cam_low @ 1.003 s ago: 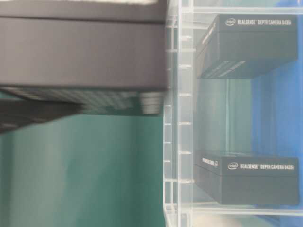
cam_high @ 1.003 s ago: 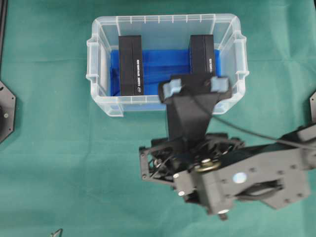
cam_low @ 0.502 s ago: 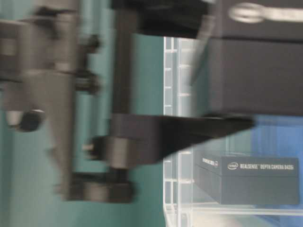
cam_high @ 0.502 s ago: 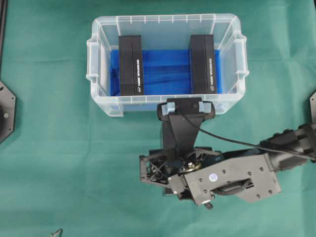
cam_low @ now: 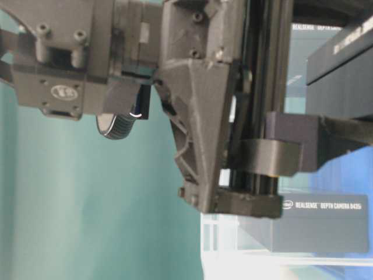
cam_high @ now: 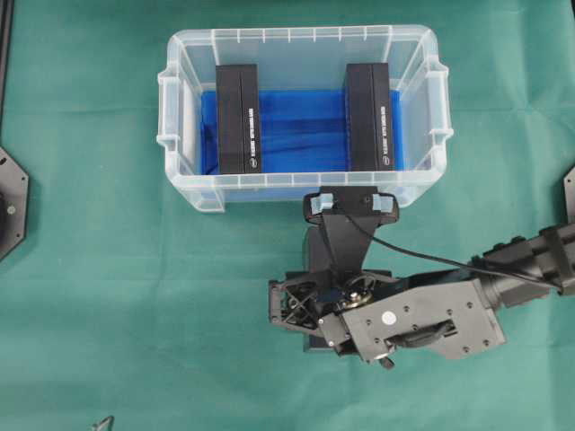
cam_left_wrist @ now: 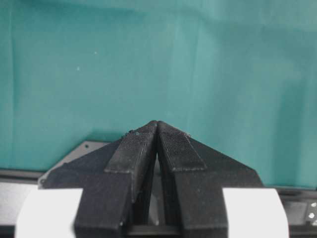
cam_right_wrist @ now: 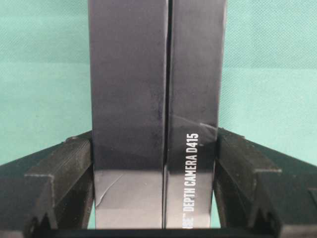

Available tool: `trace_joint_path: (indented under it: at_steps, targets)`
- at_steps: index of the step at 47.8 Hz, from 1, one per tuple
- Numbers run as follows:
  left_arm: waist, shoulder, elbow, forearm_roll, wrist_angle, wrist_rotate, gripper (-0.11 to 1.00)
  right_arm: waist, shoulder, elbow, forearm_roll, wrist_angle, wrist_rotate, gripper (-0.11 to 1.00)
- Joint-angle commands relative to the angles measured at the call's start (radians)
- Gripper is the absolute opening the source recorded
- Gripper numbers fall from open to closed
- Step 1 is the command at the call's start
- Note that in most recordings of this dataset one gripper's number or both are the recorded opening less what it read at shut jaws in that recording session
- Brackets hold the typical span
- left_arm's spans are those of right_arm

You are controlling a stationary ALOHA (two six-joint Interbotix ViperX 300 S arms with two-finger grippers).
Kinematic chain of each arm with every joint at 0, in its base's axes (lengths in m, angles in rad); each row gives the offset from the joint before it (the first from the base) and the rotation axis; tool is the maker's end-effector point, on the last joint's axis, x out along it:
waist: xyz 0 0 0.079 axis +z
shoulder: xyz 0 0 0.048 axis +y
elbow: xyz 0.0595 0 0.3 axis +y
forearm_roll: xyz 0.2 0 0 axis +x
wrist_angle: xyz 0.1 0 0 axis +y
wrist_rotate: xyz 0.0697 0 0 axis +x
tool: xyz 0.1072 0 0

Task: Take the box out of the case with the right arm.
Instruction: 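Carry the box toward the front and lower it onto the cloth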

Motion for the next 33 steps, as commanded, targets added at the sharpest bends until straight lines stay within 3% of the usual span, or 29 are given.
trace_joint_path:
  at_steps: [1,10,14,18,33]
  targets:
    - [-0.003,0.003,-0.017,0.003,-0.003,0.002,0.00,0.002,-0.023,-0.011,-0.011,-0.003,0.003,0.67]
    - [-0.003,0.003,-0.015,0.003,-0.003,0.003,0.00,0.002,-0.025,-0.011,-0.020,-0.002,0.003,0.68]
    - [-0.003,0.002,-0.015,0.003,-0.003,0.003,0.00,0.002,-0.023,-0.011,-0.020,-0.003,0.003,0.84]
    - [-0.003,0.003,-0.014,0.005,-0.003,0.003,0.00,0.002,-0.025,-0.011,-0.020,-0.003,0.003,0.91]
    - [-0.003,0.003,-0.011,0.003,-0.003,0.003,0.00,0.002,-0.025,-0.014,-0.017,-0.003,0.006,0.91]
